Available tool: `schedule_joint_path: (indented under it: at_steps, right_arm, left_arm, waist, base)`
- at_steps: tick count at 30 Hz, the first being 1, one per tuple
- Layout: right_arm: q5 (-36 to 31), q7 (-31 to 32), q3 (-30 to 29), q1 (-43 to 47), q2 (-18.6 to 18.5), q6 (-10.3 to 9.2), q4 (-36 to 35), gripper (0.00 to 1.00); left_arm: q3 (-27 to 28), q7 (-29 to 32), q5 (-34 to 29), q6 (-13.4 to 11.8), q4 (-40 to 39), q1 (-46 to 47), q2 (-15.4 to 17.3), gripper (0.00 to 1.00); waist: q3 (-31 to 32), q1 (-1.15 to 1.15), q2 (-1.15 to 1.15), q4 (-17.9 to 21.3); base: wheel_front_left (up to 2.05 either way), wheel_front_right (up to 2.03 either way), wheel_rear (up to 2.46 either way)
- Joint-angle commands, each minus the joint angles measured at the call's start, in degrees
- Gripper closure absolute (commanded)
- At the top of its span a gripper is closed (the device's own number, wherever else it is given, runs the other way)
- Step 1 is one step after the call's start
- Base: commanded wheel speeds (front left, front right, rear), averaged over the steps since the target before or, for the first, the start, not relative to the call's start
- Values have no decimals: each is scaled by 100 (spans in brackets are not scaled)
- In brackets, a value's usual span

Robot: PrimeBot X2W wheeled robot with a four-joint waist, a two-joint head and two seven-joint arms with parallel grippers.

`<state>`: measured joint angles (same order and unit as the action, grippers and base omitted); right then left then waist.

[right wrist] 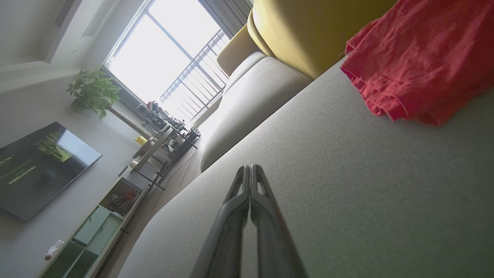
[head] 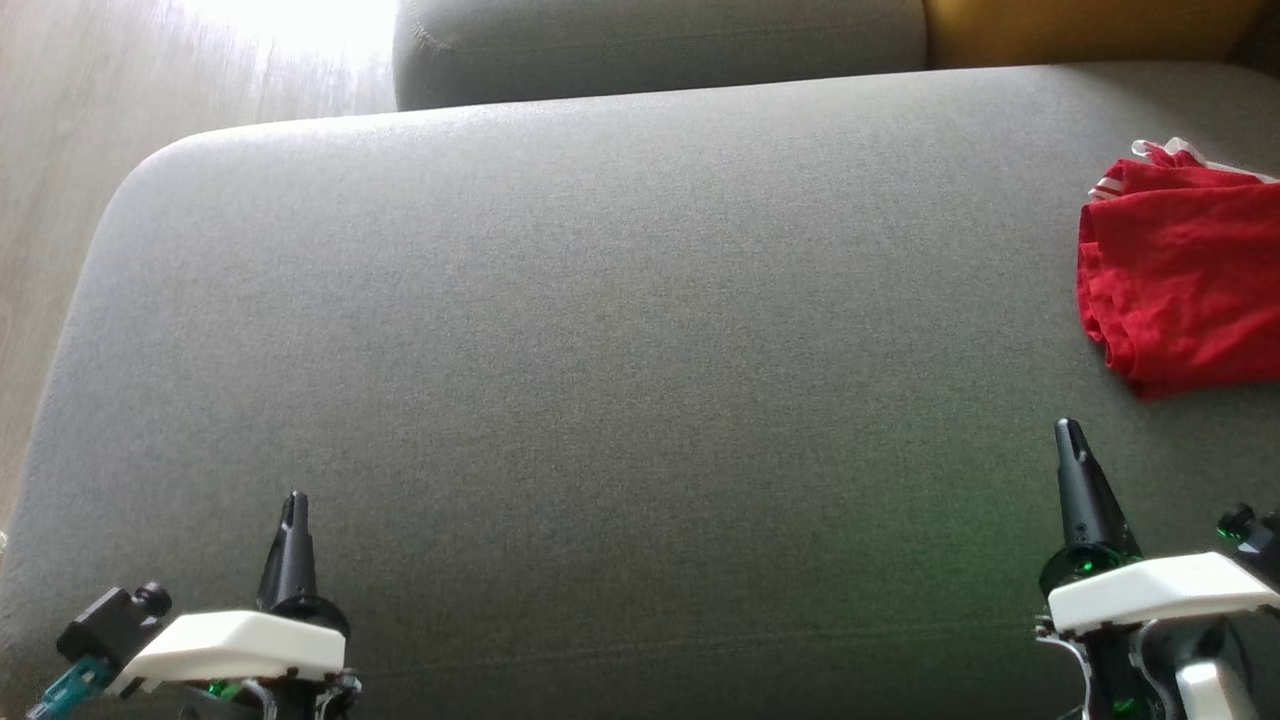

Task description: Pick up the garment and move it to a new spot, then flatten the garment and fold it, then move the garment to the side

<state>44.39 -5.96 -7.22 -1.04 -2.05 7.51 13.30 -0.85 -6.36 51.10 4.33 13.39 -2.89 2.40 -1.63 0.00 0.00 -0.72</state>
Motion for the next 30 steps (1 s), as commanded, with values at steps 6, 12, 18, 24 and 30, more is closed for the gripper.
schedule_joint_path:
  at_steps: [6, 12, 18, 24, 30]
  right_arm:
    - [463, 114, 35, -327, -44, -1, -148, 100]
    - [844, 214, 38, -343, -47, -1, -128, 100]
    - [1226, 314, 41, -360, -51, -1, -109, 100]
    - [1607, 414, 44, -377, -54, -1, -89, 100]
    - [1923, 497, 47, -390, -57, -1, -73, 100]
  left_arm:
    - [197, 124, 391, 73, -126, 328, 44, 100]
    - [243, 225, 721, 94, -109, 379, 45, 100]
    - [290, 327, 1050, 115, -92, 430, 47, 100]
    - [337, 429, 1380, 137, -75, 482, 48, 100]
    - [375, 513, 1652, 155, -61, 524, 50, 100]
  waist:
    - [12, 0, 0, 5]
    - [23, 0, 0, 11]
    - [35, 0, 0, 17]
    - [47, 0, 0, 23]
    - [57, 0, 0, 28]
  base:
    - [0, 0, 0]
    - [0, 0, 0]
    - [0, 0, 0]
    - [0, 0, 0]
    - [0, 0, 0]
